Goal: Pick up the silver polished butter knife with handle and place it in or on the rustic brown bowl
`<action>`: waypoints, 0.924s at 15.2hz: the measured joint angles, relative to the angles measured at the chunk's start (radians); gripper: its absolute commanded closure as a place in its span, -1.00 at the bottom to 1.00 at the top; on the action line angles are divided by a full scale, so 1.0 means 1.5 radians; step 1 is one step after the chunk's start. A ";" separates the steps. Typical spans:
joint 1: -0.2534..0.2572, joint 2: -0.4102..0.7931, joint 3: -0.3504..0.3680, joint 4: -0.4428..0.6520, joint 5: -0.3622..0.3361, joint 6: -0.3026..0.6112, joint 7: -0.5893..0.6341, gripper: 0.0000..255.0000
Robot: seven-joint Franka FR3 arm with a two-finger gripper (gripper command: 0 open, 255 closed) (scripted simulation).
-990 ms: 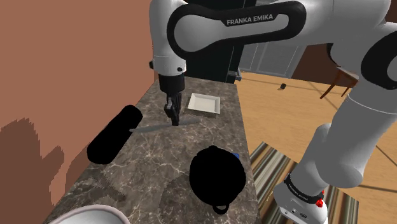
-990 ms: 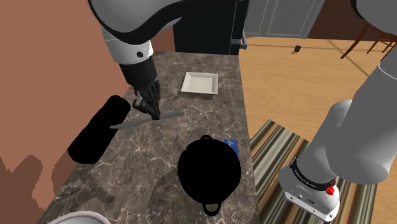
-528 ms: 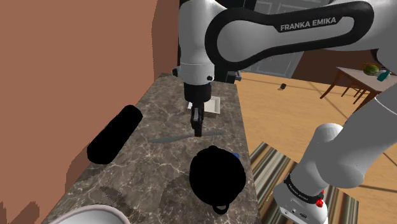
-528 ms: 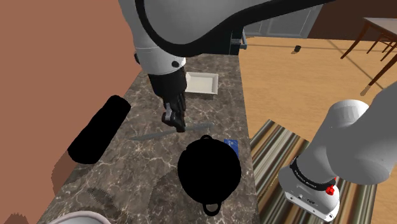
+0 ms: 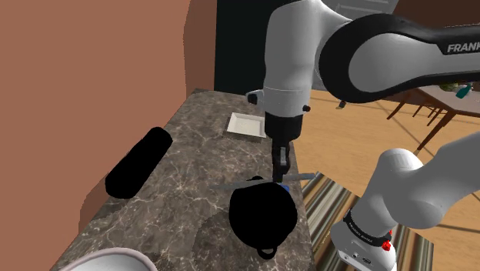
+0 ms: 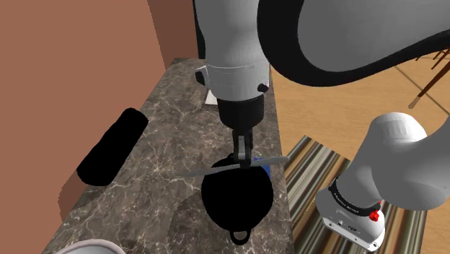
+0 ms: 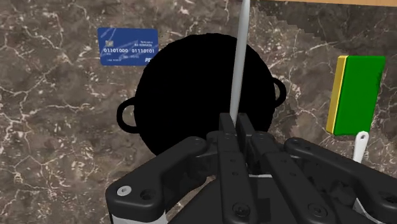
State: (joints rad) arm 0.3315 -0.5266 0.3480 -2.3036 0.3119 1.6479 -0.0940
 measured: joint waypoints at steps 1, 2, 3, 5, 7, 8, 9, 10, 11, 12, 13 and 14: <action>0.003 -0.013 0.000 -0.013 0.004 0.001 0.000 1.00; 0.005 -0.020 0.000 -0.025 0.007 0.005 -0.002 1.00; 0.006 -0.024 0.001 -0.036 0.008 0.011 -0.003 1.00; 0.008 -0.024 0.005 -0.052 0.012 0.028 -0.004 1.00; 0.009 -0.026 0.006 -0.070 0.014 0.043 -0.008 1.00; 0.009 -0.024 0.009 -0.079 0.016 0.054 -0.008 1.00; 0.010 -0.024 0.011 -0.090 0.018 0.065 -0.010 1.00; 0.011 -0.021 0.014 -0.096 0.020 0.074 -0.010 1.00; 0.011 -0.020 0.015 -0.103 0.021 0.082 -0.011 1.00; 0.011 -0.017 0.017 -0.108 0.022 0.091 -0.012 1.00; 0.011 -0.015 0.019 -0.118 0.024 0.102 -0.014 1.00; 0.012 -0.012 0.021 -0.123 0.025 0.111 -0.015 1.00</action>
State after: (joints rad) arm 0.3488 -0.5448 0.3790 -2.4888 0.3492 1.8150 -0.1170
